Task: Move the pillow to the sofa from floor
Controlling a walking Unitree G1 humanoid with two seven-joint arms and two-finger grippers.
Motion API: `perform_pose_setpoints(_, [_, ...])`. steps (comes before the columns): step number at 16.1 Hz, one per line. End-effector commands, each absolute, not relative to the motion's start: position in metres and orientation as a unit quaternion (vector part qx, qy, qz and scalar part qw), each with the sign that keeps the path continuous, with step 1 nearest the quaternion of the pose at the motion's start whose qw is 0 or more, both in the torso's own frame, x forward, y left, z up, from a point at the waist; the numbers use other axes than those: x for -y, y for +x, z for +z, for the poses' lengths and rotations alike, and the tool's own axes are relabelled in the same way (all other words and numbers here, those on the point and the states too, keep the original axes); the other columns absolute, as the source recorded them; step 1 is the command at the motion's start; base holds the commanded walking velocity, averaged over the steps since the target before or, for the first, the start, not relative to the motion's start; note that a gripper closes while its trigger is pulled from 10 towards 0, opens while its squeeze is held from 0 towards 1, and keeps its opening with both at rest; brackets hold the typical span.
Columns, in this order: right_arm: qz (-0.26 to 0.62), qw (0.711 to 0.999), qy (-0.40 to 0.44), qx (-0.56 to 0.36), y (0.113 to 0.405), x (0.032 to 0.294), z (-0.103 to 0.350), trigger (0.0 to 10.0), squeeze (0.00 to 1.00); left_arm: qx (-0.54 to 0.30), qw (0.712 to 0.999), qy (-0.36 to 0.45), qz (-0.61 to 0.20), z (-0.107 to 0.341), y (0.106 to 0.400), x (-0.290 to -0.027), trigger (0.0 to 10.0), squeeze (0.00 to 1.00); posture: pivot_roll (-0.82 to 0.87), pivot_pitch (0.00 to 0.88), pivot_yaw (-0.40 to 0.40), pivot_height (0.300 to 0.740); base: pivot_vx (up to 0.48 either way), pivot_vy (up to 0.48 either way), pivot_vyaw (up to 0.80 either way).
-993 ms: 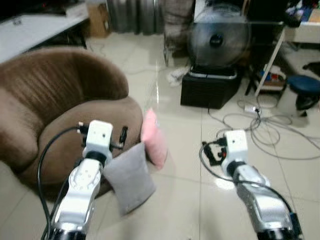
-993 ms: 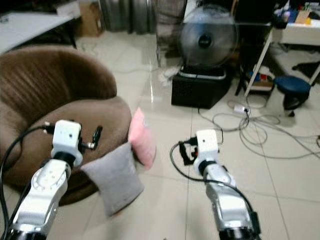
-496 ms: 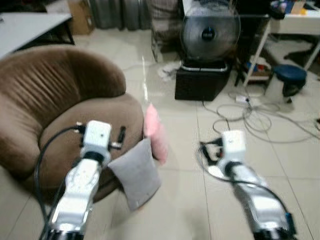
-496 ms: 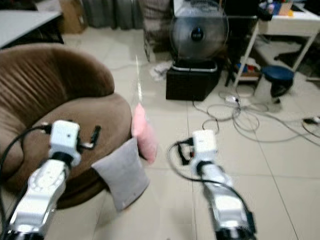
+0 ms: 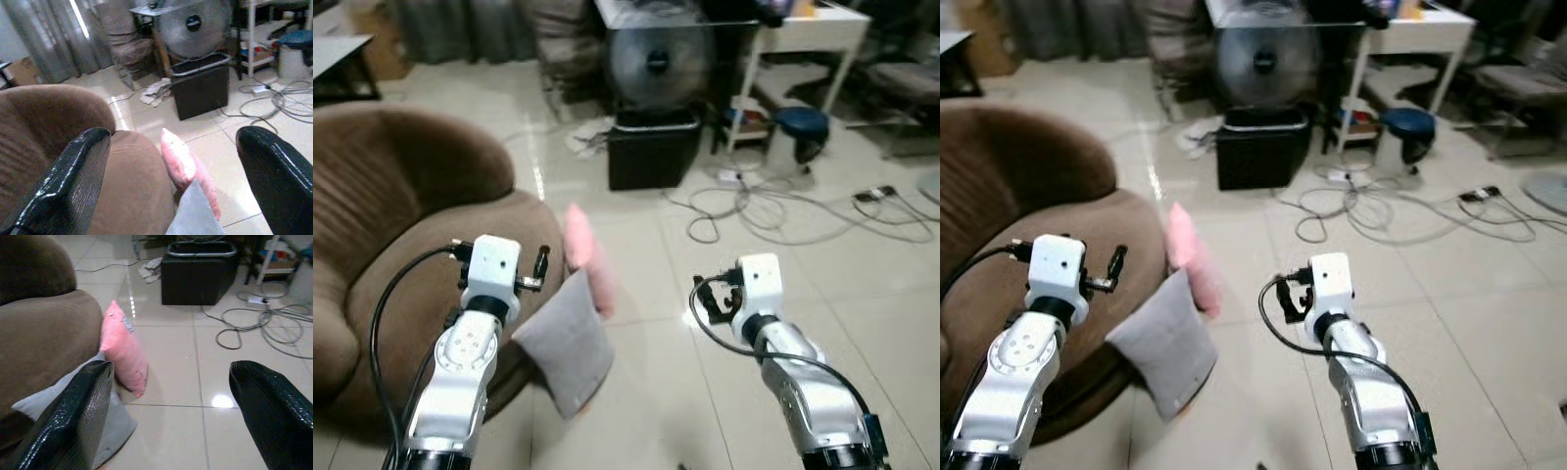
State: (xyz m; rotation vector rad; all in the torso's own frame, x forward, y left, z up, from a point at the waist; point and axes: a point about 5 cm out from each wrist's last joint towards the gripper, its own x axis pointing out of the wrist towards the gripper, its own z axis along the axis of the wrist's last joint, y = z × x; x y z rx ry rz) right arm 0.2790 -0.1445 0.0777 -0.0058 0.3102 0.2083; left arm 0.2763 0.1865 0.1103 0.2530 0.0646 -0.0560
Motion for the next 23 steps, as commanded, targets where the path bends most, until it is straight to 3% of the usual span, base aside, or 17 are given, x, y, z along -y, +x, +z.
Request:
perform_pose_setpoints(1, [0.096,0.983,-0.002,-0.156,0.2786,0.1492,0.0764,10.0,0.00,-0.030,0.990,0.130,-0.037,0.1119,0.2775,-0.1823,10.0,0.00,0.03,0.000,0.042,0.740,0.000,0.435,-0.44])
perform_pose_setpoints(20, [0.089,0.984,0.002,-0.155,0.2775,0.1486,0.0749,10.0,0.00,-0.032,0.989,0.137,-0.046,0.1113,0.2786,-0.1824,10.0,0.00,0.03,0.000,0.058,0.740,0.000,0.434,-0.45])
perform_pose_setpoints(23, [0.088,0.984,0.002,-0.155,0.2768,0.1496,0.0748,10.0,0.00,-0.010,0.983,0.169,-0.068,0.1160,0.2784,-0.1762,10.0,0.00,0.03,0.000,0.060,0.740,0.000,-0.160,-0.48])
